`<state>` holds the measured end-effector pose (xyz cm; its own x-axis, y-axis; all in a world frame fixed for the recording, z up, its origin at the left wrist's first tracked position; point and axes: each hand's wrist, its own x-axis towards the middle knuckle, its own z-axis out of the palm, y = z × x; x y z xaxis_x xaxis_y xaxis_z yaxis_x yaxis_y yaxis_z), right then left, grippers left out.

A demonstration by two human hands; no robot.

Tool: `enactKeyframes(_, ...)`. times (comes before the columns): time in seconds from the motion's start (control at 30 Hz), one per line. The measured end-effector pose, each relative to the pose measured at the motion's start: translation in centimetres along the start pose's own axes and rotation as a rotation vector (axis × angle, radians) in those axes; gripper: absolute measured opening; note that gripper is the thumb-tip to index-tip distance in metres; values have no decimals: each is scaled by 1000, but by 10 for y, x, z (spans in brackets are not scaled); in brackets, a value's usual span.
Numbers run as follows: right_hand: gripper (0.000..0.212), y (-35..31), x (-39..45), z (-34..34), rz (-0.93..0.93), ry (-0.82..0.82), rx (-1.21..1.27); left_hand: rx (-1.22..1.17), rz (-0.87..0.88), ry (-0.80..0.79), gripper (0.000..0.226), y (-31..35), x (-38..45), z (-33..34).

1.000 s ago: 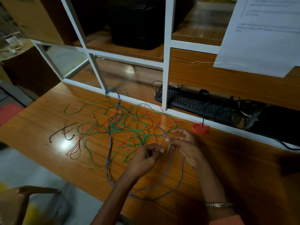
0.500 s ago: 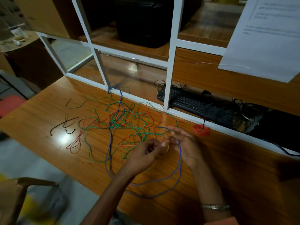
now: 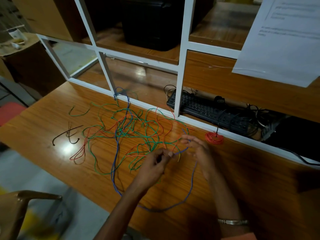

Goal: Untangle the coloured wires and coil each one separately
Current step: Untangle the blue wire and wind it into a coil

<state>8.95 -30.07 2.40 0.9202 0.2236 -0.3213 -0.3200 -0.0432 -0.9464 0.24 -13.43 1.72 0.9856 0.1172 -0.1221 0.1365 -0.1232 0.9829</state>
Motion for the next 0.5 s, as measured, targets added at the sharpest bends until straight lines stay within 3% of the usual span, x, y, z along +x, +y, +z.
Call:
enactKeyframes(0.1,22,3,-4,0,46,-123,-158,-10,65,141,34,3,9,-15)
enactKeyframes(0.2,17,17,-6,5,-75,-231,-536,-36,67,263,38,7,15,-27)
enactKeyframes(0.23,20,18,-8,8,-88,-247,-557,-48,64,301,37,8,17,-31)
enactKeyframes(0.33,42,6,-14,16,-42,-364,-221,-12,38,362,30,5,21,-42)
enactKeyframes(0.43,33,-6,-20,20,57,-466,257,17,17,358,29,1,19,-44)
enactKeyframes(0.5,34,-10,-23,22,123,-562,436,15,5,349,28,-3,15,-41)
